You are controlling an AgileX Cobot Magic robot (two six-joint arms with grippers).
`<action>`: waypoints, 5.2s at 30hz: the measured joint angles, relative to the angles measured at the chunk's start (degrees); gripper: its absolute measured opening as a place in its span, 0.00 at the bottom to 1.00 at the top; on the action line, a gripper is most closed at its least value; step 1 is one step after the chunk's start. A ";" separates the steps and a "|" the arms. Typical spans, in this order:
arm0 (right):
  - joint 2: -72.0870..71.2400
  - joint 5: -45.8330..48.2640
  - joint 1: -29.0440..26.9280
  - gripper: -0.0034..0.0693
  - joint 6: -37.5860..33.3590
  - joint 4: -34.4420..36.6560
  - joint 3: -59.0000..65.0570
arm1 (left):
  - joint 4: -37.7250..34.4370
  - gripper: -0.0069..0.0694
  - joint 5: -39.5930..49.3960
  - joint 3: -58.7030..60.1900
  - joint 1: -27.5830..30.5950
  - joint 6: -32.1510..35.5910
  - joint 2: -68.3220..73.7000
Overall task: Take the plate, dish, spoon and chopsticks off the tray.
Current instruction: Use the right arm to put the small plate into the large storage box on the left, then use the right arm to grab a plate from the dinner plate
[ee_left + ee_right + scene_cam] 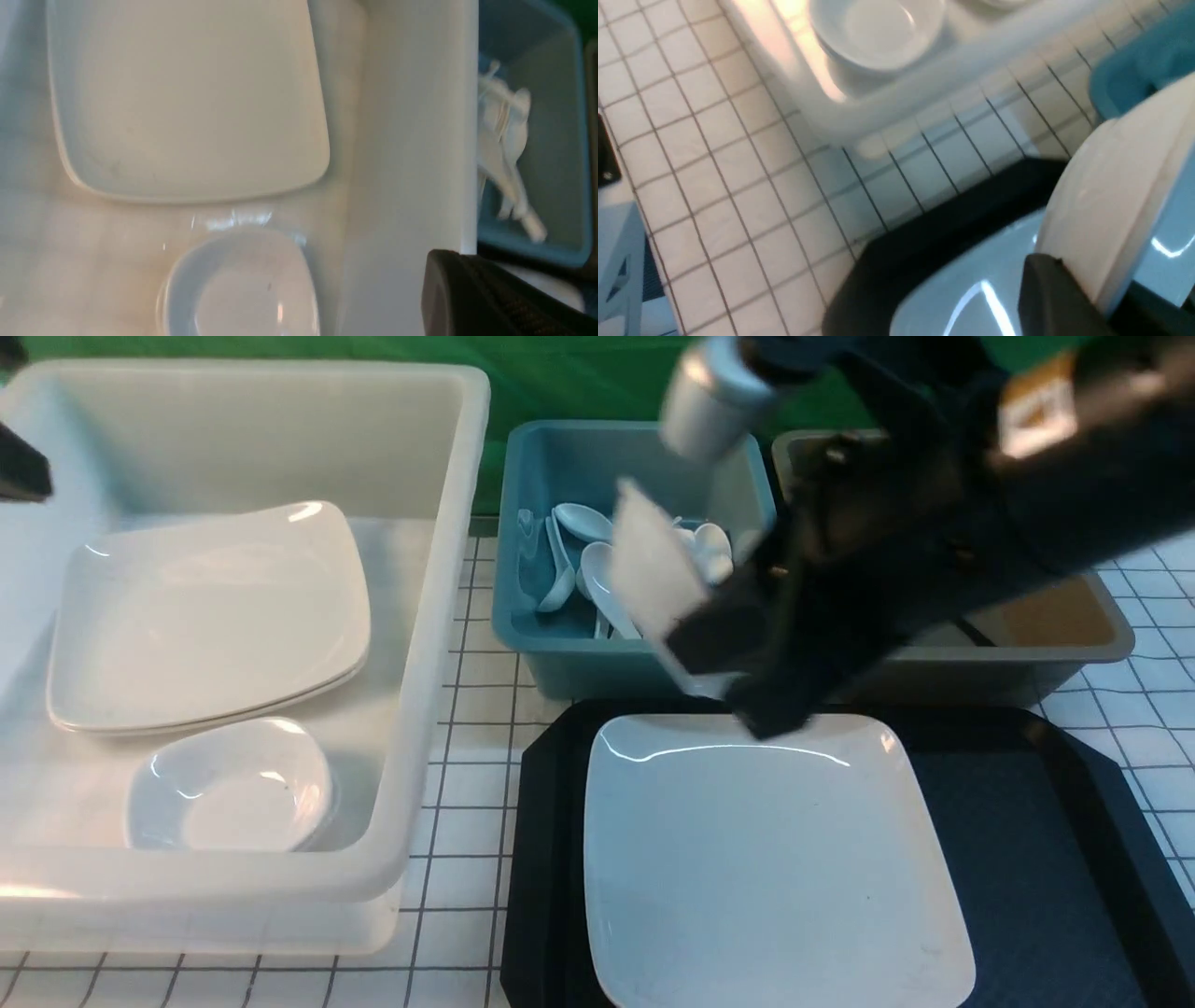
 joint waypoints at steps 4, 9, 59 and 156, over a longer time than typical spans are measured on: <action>12.13 -3.00 6.08 0.15 -4.80 0.61 -12.86 | -10.81 0.09 -2.62 -0.06 12.56 2.50 0.00; 27.74 -5.78 10.87 0.15 -12.04 0.81 -27.31 | -14.78 0.09 0.54 -0.06 21.57 6.47 0.00; 46.42 -4.83 10.94 0.68 -14.58 -4.14 -42.64 | -14.53 0.10 2.46 -0.06 22.78 10.09 0.00; 9.15 -9.16 -39.70 0.29 8.47 21.26 41.99 | 8.23 0.12 0.13 2.30 -20.37 3.09 0.00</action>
